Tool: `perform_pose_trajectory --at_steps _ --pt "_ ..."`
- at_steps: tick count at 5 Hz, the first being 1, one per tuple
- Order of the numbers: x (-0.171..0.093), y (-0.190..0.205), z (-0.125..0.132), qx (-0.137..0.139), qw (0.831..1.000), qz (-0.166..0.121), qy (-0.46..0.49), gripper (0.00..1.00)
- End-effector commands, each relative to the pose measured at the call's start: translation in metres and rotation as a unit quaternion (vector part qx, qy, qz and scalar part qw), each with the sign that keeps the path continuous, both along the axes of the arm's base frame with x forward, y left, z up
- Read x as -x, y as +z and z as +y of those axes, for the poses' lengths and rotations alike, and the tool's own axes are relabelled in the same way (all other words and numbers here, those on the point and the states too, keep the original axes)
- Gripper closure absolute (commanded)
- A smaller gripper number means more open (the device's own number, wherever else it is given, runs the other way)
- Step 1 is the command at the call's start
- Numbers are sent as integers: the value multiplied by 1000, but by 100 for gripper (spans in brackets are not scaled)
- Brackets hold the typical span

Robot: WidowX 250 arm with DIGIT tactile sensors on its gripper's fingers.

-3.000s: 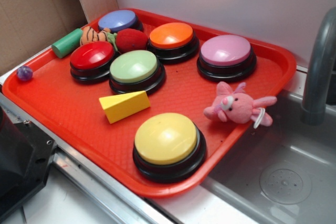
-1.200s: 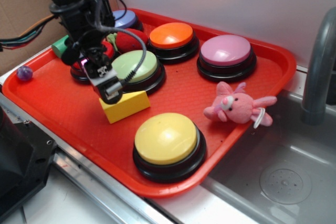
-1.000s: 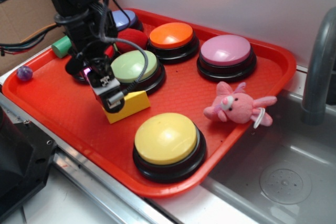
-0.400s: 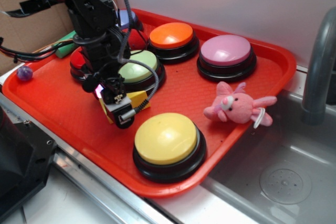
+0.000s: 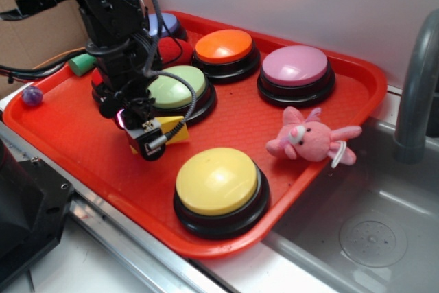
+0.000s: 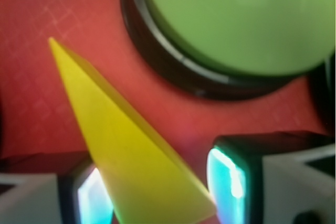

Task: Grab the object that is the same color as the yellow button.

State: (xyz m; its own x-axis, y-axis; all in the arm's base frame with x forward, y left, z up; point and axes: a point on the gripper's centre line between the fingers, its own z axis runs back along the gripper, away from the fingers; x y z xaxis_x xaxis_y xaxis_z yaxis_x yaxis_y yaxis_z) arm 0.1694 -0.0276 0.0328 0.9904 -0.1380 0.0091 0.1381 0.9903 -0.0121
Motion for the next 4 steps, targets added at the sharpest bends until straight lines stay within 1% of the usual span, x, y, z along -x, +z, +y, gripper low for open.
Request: perform_pose_trajectory --at_steps 1,2,3,4 --pt "-18 49 -10 -44 999 -8 18 100" --pt "-21 92 -16 -58 998 -12 38 100" --pt "-19 126 -15 -63 996 -20 56 100" --pt "-14 135 -9 -48 996 -26 68 100"
